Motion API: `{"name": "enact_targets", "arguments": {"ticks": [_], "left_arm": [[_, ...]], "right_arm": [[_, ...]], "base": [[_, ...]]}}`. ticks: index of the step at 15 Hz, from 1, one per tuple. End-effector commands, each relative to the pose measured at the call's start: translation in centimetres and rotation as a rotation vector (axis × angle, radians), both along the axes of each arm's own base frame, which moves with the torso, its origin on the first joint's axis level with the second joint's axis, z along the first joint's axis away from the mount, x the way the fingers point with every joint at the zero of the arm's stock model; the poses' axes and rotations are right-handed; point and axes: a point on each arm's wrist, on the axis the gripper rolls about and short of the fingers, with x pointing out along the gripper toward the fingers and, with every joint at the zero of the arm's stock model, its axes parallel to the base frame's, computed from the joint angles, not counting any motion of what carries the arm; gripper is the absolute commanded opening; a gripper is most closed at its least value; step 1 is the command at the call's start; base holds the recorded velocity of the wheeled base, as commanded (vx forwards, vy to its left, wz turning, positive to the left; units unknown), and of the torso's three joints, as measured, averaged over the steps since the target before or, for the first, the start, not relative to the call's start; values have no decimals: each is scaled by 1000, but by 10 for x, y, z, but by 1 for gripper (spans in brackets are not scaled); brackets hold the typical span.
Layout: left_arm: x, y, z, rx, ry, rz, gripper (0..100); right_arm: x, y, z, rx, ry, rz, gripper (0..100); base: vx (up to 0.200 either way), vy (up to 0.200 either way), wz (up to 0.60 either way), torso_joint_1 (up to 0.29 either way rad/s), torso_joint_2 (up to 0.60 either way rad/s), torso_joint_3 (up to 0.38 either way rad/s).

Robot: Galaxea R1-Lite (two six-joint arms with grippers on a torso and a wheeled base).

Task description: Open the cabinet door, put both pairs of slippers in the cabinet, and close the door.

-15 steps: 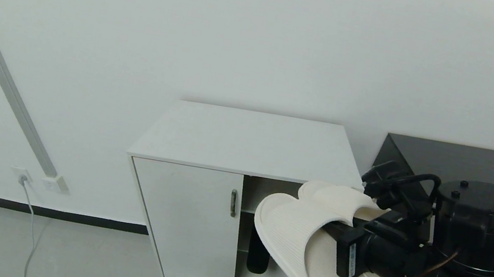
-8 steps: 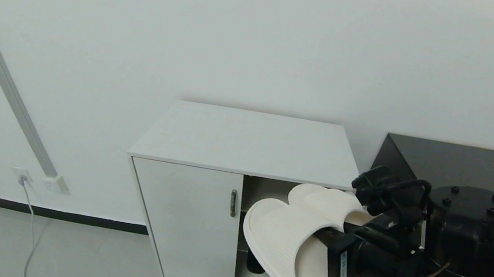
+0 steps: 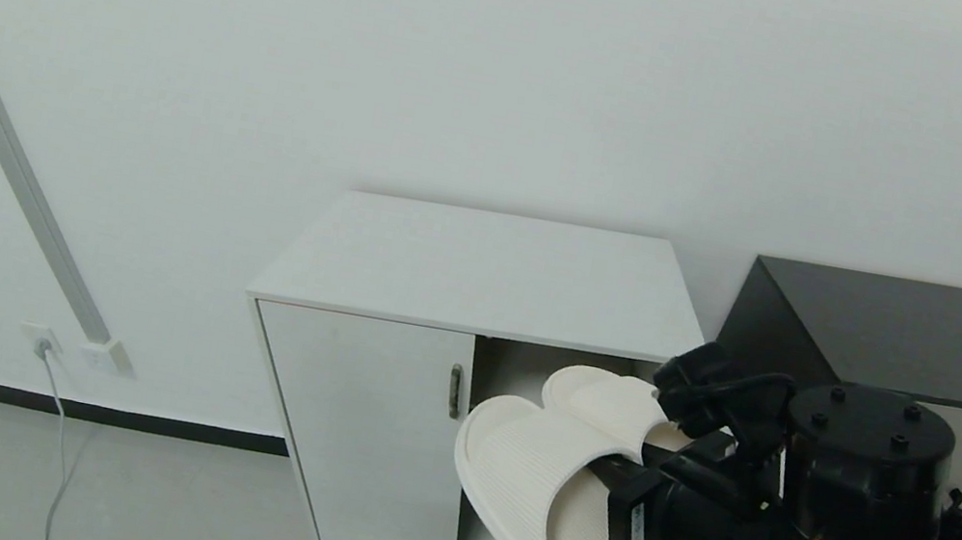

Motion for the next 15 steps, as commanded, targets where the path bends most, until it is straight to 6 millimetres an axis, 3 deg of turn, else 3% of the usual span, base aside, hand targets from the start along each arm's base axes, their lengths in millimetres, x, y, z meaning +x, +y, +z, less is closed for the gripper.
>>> {"name": "enact_targets", "arguments": {"ticks": [1,15], "left_arm": [[0,0,0,0,2,0,0],[0,0,0,0,2,0,0]], "right_arm": [[0,1,-2,-5,4,1,0],[2,2,-6,-18,13,0,0]], "base": [[0,0,0,-159,364,193],[0,0,0,-201,498,289]]}}
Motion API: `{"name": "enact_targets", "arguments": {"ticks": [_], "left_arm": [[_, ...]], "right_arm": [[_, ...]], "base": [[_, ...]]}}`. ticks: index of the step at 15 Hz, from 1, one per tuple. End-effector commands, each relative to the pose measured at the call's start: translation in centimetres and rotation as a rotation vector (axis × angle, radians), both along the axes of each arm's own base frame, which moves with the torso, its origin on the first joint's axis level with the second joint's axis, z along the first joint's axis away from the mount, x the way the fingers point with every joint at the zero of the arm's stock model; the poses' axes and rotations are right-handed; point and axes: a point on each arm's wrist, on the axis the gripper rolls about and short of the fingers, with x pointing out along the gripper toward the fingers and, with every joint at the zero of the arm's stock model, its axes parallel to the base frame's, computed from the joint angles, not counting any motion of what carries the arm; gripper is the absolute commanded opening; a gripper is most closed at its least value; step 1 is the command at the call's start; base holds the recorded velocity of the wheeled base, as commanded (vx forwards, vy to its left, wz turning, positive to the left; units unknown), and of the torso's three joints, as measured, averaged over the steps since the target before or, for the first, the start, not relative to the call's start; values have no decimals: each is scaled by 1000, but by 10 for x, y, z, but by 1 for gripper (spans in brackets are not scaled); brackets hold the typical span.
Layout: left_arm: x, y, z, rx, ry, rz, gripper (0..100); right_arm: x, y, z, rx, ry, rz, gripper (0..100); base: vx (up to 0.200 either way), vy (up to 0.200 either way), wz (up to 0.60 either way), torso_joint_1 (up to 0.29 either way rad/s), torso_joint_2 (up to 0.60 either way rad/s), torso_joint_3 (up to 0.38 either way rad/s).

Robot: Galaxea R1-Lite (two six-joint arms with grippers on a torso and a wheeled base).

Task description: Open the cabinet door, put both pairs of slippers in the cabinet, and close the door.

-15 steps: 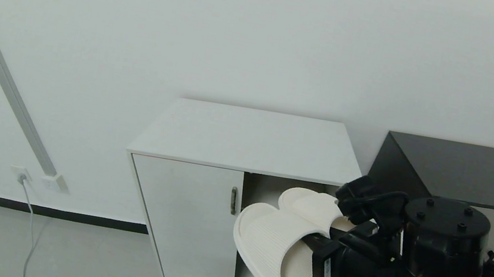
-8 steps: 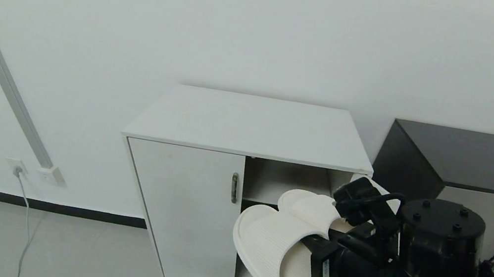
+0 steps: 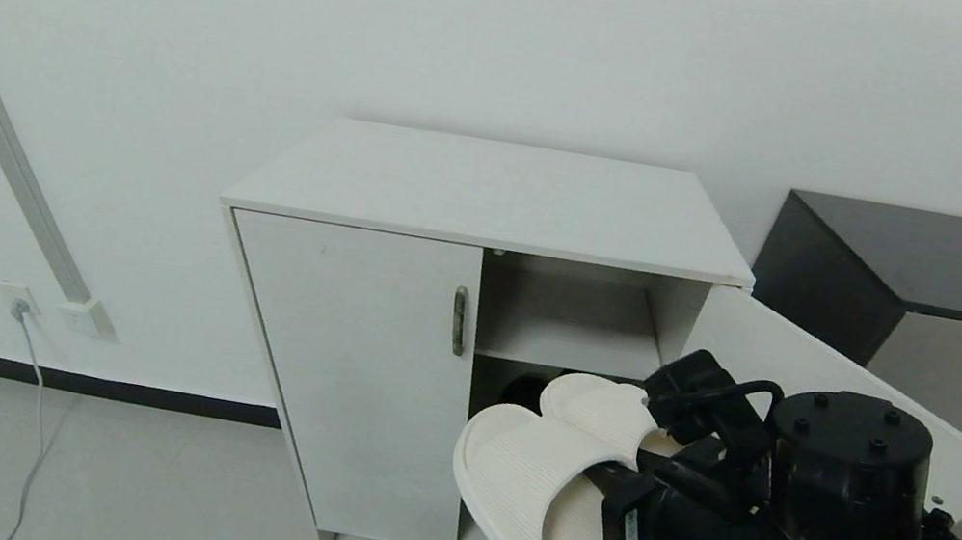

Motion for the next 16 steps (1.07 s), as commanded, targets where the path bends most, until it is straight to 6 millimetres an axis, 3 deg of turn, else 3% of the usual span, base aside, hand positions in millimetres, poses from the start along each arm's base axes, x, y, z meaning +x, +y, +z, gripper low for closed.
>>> {"name": "enact_targets", "arguments": {"ticks": [1,16], "left_arm": [[0,0,0,0,1,0,0],[0,0,0,0,1,0,0]], "right_arm": [[0,1,-1,-3,3,0,0],[1,2,-5,-13,11,0,0]], "base": [[0,0,0,-198,510,325],[0,0,0,-132,474,339]]}}
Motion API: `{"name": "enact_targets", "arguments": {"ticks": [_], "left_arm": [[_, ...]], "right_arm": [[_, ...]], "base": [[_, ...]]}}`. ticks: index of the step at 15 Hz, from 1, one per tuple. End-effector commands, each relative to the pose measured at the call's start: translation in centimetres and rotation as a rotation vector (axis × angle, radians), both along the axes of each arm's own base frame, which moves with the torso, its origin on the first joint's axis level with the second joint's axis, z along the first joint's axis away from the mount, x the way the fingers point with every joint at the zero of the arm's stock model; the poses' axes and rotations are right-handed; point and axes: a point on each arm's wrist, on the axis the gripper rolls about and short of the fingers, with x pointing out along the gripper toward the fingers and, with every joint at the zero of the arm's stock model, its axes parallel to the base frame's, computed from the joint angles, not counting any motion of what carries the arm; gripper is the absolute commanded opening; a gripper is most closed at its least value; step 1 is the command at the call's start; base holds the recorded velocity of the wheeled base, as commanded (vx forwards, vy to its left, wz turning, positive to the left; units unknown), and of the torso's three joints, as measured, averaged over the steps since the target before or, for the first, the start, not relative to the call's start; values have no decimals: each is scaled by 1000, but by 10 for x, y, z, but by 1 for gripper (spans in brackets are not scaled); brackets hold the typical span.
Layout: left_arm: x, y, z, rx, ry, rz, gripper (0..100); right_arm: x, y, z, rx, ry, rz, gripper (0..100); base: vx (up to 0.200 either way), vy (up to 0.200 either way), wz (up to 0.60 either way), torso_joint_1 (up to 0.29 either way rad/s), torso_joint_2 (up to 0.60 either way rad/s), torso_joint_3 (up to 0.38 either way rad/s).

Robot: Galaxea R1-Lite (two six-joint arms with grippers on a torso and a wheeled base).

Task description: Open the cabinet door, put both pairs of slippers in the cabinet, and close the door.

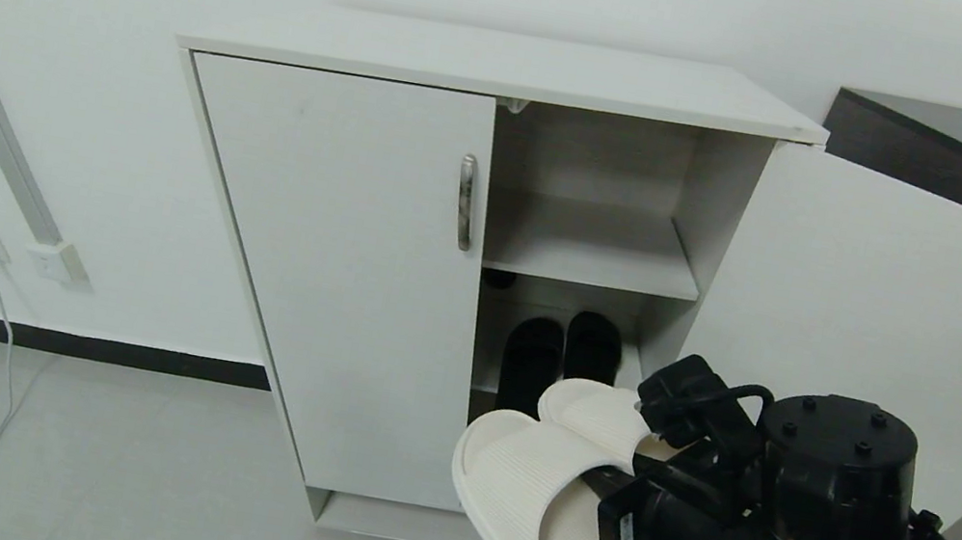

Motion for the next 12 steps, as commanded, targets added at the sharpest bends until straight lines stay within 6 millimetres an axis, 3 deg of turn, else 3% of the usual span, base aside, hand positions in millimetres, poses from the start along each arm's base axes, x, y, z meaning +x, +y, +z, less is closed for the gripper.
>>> {"name": "enact_targets", "arguments": {"ticks": [1,5,12], "left_arm": [[0,0,0,0,2,2,0],[0,0,0,0,2,0,0],[0,0,0,1,2,0,0]], "right_arm": [[0,0,0,-1,1,0,0],[0,0,0,0,1,-2,0],[0,-1,0,14,-13,-3,0]], "base": [[0,0,0,-41,442,378],[0,0,0,-11,349,340],[0,0,0,1,24,20]]}}
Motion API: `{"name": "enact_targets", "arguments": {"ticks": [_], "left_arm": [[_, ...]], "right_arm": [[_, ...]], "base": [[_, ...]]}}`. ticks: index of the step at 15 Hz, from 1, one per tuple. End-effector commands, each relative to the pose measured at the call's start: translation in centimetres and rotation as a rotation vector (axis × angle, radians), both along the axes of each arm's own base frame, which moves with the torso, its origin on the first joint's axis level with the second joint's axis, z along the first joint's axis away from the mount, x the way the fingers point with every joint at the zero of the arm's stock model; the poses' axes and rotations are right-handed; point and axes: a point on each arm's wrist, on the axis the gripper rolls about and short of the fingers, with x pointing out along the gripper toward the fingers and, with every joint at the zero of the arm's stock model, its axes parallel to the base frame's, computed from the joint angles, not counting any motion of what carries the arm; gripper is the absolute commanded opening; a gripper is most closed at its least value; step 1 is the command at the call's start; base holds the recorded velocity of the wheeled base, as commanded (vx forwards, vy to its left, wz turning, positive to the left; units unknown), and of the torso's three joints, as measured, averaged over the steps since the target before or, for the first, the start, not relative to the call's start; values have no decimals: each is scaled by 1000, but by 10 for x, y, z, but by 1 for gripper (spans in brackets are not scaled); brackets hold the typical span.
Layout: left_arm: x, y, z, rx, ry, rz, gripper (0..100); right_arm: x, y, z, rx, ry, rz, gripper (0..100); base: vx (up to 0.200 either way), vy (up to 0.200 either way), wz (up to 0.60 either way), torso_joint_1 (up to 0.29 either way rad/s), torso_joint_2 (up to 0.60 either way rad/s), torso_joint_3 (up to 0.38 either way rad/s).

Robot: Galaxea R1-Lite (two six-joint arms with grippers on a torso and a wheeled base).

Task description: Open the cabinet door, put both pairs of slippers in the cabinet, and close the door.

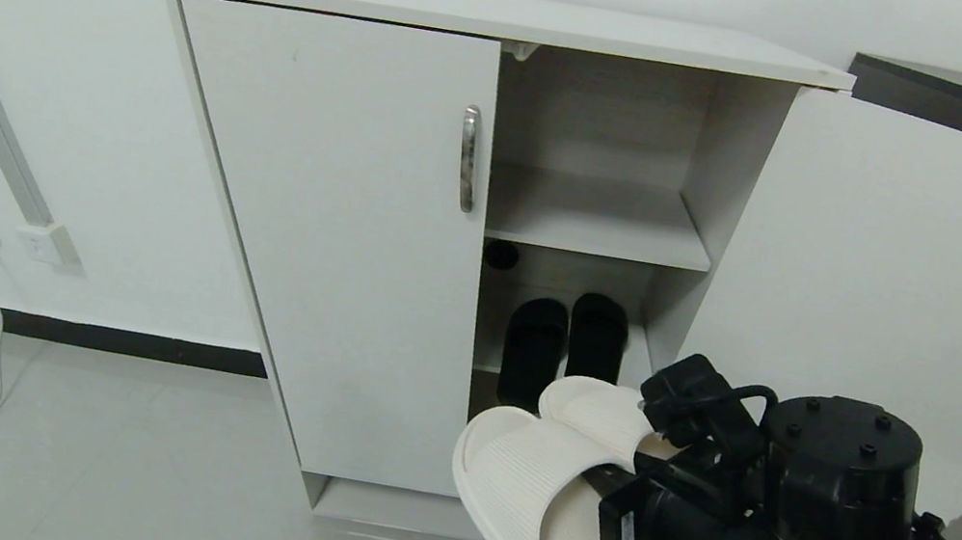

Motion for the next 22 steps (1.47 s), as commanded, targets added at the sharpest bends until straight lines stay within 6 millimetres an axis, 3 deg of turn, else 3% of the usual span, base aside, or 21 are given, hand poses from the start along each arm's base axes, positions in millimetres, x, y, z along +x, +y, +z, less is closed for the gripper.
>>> {"name": "enact_targets", "arguments": {"ticks": [1,16,20,22], "left_arm": [[0,0,0,0,0,0,0],[0,0,0,-3,2,0,0],[0,0,0,-1,0,0,0],[0,0,0,-3,2,0,0]], "right_arm": [[-1,-1,-1,2,-3,0,0],[3,3,-10,-37,-2,12,0],[22,42,-15,14,-26,-183,0],[40,67,-27,10,-36,-336,0]], "base": [[0,0,0,0,0,0],[0,0,-80,0,1,1],[0,0,0,0,0,0],[0,0,0,0,0,0]]}}
